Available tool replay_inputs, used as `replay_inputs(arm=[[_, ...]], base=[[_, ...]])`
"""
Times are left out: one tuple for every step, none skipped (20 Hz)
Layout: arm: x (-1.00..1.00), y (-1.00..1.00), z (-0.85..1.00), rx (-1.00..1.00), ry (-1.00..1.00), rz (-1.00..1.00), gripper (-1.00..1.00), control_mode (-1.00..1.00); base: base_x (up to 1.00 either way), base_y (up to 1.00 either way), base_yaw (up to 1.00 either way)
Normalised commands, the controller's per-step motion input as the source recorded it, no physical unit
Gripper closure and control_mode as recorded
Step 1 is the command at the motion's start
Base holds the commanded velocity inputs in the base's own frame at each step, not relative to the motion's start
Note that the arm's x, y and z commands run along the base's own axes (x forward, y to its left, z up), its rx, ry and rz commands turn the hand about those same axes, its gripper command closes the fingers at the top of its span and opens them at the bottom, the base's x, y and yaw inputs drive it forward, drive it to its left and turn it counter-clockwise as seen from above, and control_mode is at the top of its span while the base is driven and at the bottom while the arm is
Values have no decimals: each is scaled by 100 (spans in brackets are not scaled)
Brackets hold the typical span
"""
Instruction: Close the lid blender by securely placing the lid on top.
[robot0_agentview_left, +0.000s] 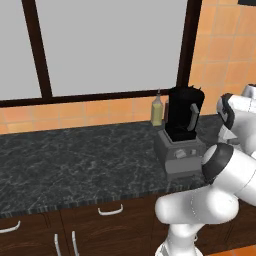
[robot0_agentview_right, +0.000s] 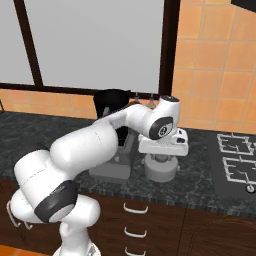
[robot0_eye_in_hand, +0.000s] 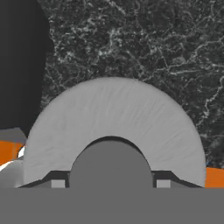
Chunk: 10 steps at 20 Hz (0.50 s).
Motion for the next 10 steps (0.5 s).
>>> replay_inputs(arm=[[4,11,100,0,0,-12,100,-100],[4,7,100,0,0,-15,100,-100],[4,4,100,0,0,-16,100,-100],[1,0,100,0,0,-17,100,-100],[5,0,100,0,0,-17,100,-100],[16,0,100,0,0,-19,100,-100],[12,0,100,0,0,-19,100,-100],[11,0,100,0,0,-18,100,-100],[13,6,100,0,0,-17,100,-100],[16,7,100,0,0,-17,100,-100]], base=[[0,0,0],[0,0,0],[0,0,0],[0,0,0],[0,0,0],[0,0,0],[0,0,0],[0,0,0],[0,0,0],[0,0,0]])
